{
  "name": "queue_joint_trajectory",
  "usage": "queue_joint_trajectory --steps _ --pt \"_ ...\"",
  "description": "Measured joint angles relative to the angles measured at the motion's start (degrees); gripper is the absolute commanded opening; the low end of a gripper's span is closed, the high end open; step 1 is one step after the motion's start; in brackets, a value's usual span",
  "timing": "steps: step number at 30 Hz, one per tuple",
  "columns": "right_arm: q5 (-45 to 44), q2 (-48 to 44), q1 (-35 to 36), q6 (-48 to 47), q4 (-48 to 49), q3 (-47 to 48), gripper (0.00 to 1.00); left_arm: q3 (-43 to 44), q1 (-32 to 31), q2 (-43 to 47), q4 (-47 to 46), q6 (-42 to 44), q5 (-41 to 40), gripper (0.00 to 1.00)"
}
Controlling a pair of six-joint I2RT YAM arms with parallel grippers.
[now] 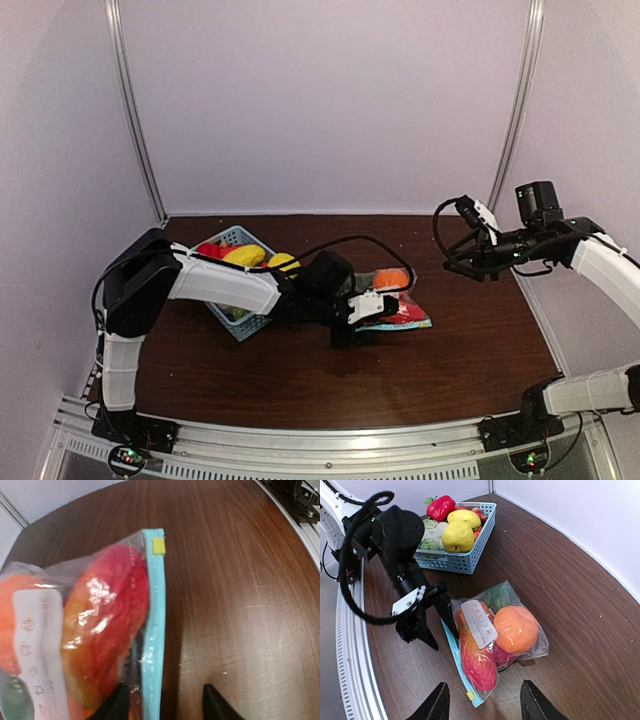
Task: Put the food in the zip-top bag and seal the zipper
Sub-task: Place the zipper food storage bag at the center of the board, then reset both arms
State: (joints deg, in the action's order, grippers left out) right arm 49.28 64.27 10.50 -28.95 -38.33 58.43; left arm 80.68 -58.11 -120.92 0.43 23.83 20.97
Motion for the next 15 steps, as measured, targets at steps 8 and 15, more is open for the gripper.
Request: queue_joint_trajectory --steps 8,15 --pt "0.17 1.86 -0.2 2.14 1.7 0.02 0.53 -7.89 -4.09 5.62 2.93 -5.84 -3.63 0.98" --pt "-4.5 1.2 -1.99 6.78 4.07 0.02 0.99 -9.44 -4.07 21.68 4.57 -9.44 -8.74 0.98"
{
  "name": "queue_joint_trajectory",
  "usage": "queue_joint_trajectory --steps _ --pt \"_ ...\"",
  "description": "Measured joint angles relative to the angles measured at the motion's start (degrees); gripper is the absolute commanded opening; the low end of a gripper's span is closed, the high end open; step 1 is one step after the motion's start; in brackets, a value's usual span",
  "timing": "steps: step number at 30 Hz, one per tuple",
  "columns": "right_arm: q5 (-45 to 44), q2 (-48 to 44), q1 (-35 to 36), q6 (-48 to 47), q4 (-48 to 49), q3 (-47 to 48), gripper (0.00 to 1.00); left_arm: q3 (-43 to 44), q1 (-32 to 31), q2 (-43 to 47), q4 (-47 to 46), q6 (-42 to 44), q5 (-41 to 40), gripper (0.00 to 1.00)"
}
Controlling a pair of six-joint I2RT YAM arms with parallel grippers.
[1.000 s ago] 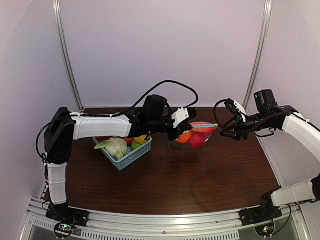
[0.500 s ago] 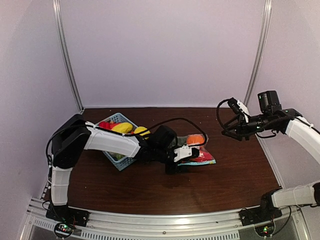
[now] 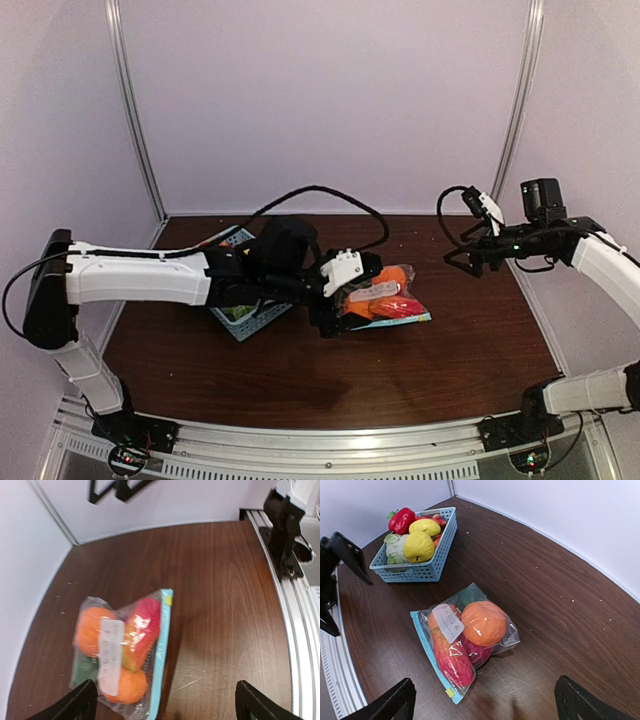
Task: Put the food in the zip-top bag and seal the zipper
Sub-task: Reset both arms
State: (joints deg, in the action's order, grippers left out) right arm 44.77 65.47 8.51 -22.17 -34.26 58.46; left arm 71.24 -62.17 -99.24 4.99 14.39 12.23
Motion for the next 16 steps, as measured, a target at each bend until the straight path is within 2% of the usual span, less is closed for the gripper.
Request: queue_joint_trajectory --steps 5,8,11,16 --pt "-8.07 -1.18 -0.96 6.05 2.99 1.95 1.0 -0.48 2.47 10.14 1.38 -3.56 -7.76 0.98" --pt "-14.43 -1.62 -0.96 9.6 5.84 3.76 1.0 -0.9 7.98 13.86 3.15 -7.65 -11.5 0.98" --pt "-22.32 -3.41 -1.07 13.29 8.72 3.91 1.0 -1.77 13.09 16.79 4.0 -10.58 -18.67 0.98" --pt "-30.16 -6.78 -1.68 15.39 11.8 3.15 1.0 -8.39 13.51 22.4 1.7 -12.44 -28.2 0.98"
